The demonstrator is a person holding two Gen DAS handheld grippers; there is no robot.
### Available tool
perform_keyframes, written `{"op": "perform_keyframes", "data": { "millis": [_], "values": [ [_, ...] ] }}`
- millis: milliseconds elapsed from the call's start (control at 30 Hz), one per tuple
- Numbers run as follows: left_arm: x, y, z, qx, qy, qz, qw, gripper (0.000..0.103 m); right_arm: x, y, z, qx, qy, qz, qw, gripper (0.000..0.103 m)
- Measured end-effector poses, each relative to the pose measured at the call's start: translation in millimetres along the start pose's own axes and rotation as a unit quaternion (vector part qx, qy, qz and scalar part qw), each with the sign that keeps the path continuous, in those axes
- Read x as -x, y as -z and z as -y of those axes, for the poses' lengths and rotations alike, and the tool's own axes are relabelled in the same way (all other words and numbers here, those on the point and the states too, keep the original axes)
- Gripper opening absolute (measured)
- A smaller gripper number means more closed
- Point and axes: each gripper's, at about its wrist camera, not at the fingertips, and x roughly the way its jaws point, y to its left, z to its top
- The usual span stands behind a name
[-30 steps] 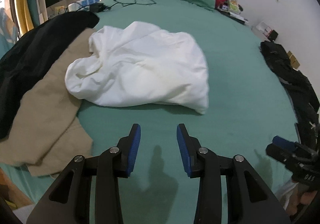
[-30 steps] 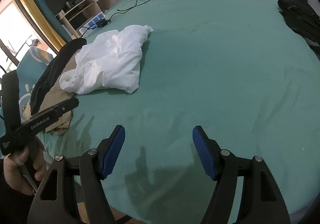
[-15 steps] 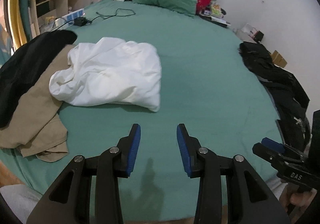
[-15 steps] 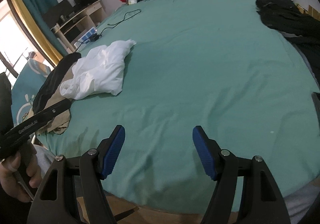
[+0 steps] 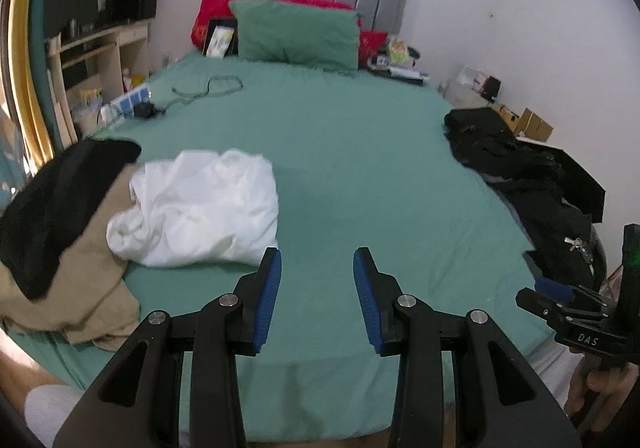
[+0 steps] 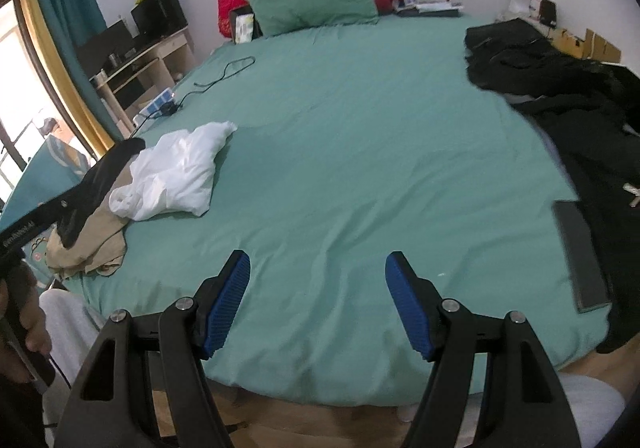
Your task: Fold large clothes
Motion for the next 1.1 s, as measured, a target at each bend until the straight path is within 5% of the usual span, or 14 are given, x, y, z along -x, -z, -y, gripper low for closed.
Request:
{"op": "perform_keyframes", "data": {
  "millis": [533, 667, 1100],
  "values": [
    [80.3, -37.9, 29.2, -0.026, 0.01, 0.095, 0.9951, 0.041, 86.8, -27.1, 1.1, 0.03, 0.037, 0.096, 0.994, 0.071],
    [99.5, -42.9, 31.9, -0.026, 0.01, 0.118, 0.9926, 0.051, 111.2, -34.0, -8.1, 0.038, 0.038, 0.13, 0.99, 0.083],
    [150.2, -51.3, 31.5, -0.032, -0.01, 0.187, 0.9818, 0.058, 171.3, -44.4, -44.2, 0.082, 0.028, 0.204, 0.975, 0.088]
  ]
}}
